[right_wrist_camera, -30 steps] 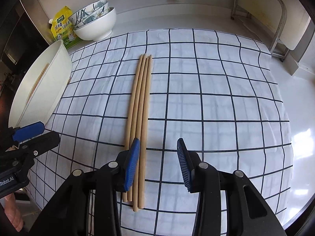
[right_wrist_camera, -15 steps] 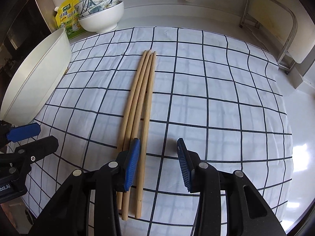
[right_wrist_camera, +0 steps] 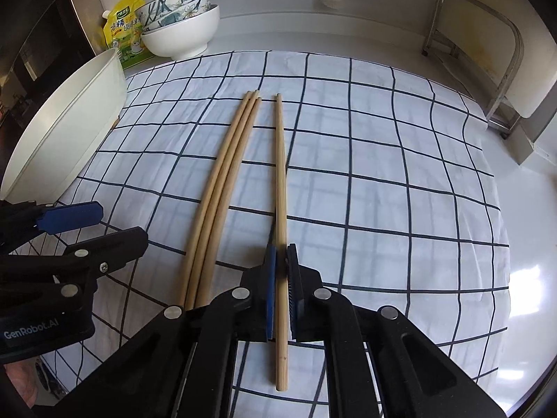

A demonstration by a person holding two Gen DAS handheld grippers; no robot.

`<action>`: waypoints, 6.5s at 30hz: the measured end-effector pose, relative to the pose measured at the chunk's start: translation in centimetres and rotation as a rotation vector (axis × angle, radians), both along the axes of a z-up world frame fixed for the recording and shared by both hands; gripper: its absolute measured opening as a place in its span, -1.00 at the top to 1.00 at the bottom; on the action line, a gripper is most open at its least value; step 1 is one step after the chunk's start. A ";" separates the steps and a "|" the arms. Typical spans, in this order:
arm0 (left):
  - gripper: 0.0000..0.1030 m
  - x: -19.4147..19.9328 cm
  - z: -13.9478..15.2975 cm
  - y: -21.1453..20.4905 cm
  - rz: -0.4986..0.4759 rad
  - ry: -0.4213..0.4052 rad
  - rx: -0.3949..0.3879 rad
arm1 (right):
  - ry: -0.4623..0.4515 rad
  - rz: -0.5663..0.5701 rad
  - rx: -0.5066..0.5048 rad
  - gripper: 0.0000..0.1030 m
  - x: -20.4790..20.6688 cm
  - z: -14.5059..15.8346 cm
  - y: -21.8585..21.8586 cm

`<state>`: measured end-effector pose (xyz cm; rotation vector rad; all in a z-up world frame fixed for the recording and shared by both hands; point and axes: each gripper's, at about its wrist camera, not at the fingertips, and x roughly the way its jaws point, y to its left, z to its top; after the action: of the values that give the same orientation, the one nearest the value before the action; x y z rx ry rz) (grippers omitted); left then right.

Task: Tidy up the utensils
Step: 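Close the left tool on a chopstick while the right tool closes on another chopstick, then lift both held chopsticks and carry them over the white basin, then open both tools to drop the chopsticks into the basin, then move both tools back over the last two chopsticks on the cloth, then close the right tool on one chopstick while the left tool closes on the other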

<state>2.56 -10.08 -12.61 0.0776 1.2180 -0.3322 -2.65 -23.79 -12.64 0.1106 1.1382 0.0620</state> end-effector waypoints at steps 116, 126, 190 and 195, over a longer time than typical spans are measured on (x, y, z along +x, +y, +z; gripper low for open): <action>0.04 7.3 7.7 27.7 0.255 -0.134 -0.021 | -0.028 0.123 0.152 0.53 10.7 9.8 22.8; -0.01 5.0 8.9 24.7 0.214 -0.156 -0.023 | -0.062 0.071 0.169 0.49 7.3 10.9 19.5; -0.21 -1.2 0.5 0.1 0.044 -0.038 0.079 | -0.003 -0.052 0.011 0.87 -0.4 0.0 -1.9; -0.23 0.0 -0.6 -1.9 0.040 -0.039 0.093 | 0.001 -0.092 0.021 0.87 -1.2 0.0 -4.6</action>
<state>2.59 -11.94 -13.25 0.1392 1.1948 -0.2386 -3.83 -28.35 -12.63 0.1812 1.1323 -0.0080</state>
